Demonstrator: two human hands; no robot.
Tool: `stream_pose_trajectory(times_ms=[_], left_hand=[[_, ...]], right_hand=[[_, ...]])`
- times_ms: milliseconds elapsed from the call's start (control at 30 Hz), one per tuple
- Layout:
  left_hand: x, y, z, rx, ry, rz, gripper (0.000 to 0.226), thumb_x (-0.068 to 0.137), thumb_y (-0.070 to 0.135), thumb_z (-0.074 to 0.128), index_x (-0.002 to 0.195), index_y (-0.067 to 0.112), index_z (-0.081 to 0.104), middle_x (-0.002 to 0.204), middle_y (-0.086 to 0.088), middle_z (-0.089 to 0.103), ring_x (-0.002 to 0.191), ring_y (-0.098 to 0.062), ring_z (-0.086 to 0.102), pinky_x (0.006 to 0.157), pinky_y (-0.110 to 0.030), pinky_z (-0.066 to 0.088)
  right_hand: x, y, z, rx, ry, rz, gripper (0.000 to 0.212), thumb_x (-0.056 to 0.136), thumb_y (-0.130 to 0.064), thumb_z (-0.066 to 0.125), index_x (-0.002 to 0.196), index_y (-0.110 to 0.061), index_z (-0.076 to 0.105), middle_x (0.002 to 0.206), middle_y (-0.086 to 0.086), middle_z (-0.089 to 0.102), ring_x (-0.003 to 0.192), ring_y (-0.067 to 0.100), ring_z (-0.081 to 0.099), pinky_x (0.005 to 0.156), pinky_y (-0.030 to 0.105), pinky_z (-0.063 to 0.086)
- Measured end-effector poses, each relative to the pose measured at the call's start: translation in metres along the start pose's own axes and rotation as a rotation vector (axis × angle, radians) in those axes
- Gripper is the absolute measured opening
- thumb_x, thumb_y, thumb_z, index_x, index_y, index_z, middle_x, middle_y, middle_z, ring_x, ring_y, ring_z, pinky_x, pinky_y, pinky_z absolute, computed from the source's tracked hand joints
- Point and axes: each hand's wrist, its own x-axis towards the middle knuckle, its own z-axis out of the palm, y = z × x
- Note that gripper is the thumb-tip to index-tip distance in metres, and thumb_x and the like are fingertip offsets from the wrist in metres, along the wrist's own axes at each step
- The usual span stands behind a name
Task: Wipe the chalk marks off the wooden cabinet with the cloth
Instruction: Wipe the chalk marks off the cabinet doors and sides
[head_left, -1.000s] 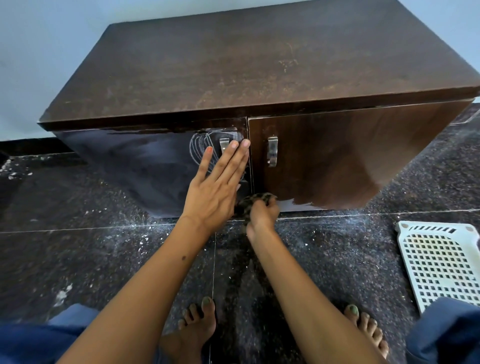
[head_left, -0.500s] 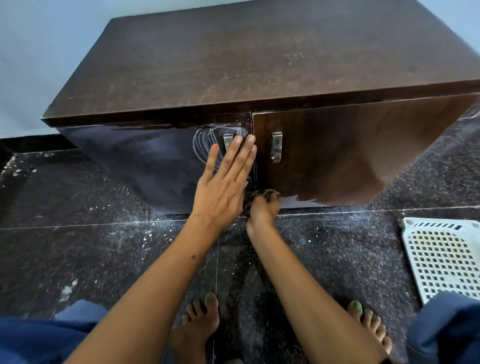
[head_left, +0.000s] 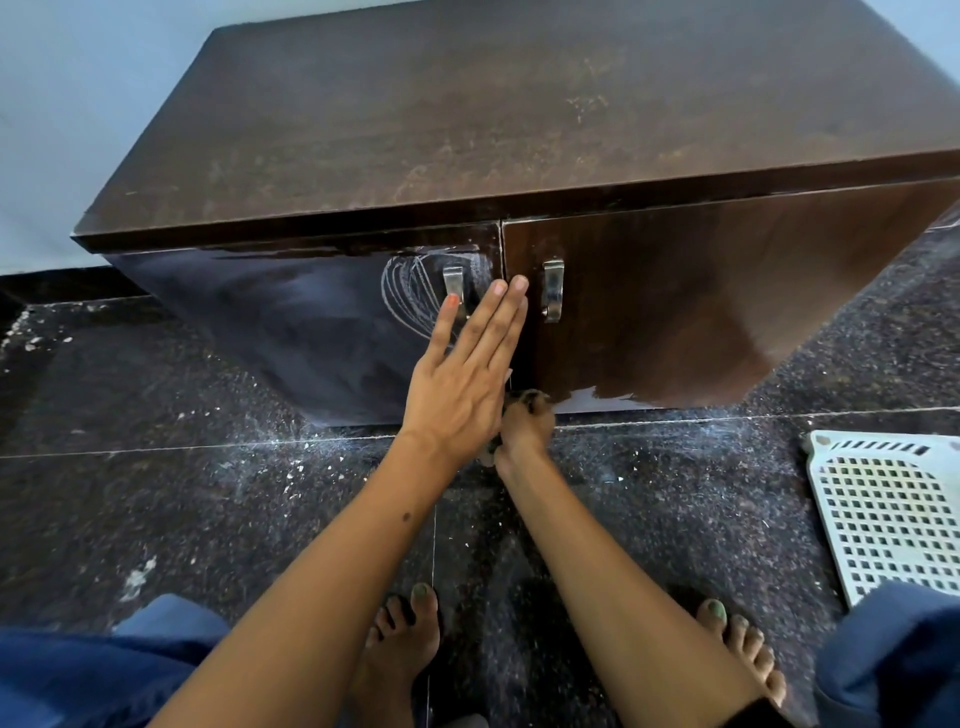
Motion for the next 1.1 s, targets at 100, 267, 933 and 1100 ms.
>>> stream_pose_trajectory(times_ms=[100, 267, 933, 1100], left_hand=[[0.0, -0.002, 0.001, -0.012, -0.014, 0.001, 0.066, 0.096, 0.025, 0.037, 0.15, 0.006, 0.005, 0.155, -0.006, -0.009, 0.144, -0.019, -0.004, 0.114, -0.046, -0.008], [0.001, 0.0, 0.001, -0.044, -0.012, -0.005, 0.066, 0.096, 0.025, 0.038, 0.15, 0.006, 0.006, 0.156, -0.005, -0.009, 0.145, -0.018, -0.003, 0.115, -0.046, -0.008], [0.001, 0.005, 0.005, -0.088, -0.022, -0.04, 0.064, 0.097, 0.027, 0.03, 0.15, 0.006, 0.0, 0.156, -0.006, -0.012, 0.145, -0.02, -0.007, 0.115, -0.046, -0.014], [0.0, 0.004, 0.006, -0.096, -0.003, -0.039, 0.065, 0.097, 0.026, 0.033, 0.15, 0.006, 0.002, 0.156, -0.005, -0.01, 0.146, -0.019, -0.004, 0.115, -0.047, -0.011]], right_hand=[[0.005, -0.001, -0.01, -0.01, -0.033, 0.13, 0.021, 0.094, 0.002, 0.041, 0.11, -0.011, 0.048, 0.108, 0.015, 0.057, 0.084, 0.022, 0.058, 0.079, 0.038, 0.051], [0.03, -0.027, -0.029, 0.052, 0.138, 0.048, 0.027, 0.092, 0.005, 0.038, 0.115, -0.003, 0.049, 0.109, 0.014, 0.06, 0.084, 0.023, 0.06, 0.084, 0.036, 0.053], [0.033, -0.004, -0.031, -0.112, -0.07, 0.243, 0.028, 0.097, -0.005, 0.037, 0.121, 0.001, 0.05, 0.112, 0.021, 0.062, 0.09, 0.031, 0.062, 0.071, 0.044, 0.055], [0.038, -0.018, -0.037, -0.067, -0.013, 0.257, 0.03, 0.096, -0.005, 0.037, 0.123, 0.002, 0.047, 0.115, 0.023, 0.059, 0.099, 0.033, 0.061, 0.087, 0.049, 0.052]])
